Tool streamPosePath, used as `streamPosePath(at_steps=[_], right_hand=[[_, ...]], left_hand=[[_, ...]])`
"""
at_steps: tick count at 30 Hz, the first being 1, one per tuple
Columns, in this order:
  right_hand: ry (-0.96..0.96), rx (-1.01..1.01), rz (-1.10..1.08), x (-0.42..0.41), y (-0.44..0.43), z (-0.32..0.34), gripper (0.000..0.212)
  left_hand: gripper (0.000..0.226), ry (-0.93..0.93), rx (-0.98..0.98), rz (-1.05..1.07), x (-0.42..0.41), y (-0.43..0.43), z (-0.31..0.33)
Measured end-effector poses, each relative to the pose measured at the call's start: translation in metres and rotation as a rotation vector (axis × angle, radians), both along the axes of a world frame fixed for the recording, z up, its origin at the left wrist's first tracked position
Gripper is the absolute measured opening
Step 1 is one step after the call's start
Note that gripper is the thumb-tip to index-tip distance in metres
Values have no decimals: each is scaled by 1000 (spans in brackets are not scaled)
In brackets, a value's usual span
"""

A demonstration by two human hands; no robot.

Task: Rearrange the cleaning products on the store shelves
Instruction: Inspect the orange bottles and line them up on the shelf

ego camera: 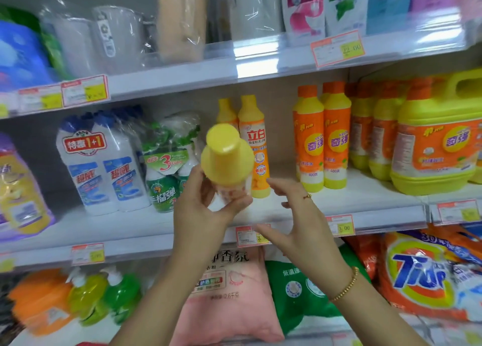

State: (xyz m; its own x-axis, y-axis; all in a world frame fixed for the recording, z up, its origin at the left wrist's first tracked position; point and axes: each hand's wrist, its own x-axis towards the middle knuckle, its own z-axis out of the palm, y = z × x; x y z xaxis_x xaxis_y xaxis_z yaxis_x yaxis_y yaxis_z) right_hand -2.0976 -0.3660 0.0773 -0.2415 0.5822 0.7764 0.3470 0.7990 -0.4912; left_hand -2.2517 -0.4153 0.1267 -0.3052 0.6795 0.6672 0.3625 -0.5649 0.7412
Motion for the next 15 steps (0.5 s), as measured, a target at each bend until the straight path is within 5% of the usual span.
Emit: streamPosePath(at_steps=[8, 15], right_hand=[[71, 130, 19, 3, -20, 0, 70], [99, 198, -96, 5, -29, 12, 63]], left_hand=[[58, -454, -105, -235, 4, -15, 23], [55, -498, -136, -318, -1, -18, 28]])
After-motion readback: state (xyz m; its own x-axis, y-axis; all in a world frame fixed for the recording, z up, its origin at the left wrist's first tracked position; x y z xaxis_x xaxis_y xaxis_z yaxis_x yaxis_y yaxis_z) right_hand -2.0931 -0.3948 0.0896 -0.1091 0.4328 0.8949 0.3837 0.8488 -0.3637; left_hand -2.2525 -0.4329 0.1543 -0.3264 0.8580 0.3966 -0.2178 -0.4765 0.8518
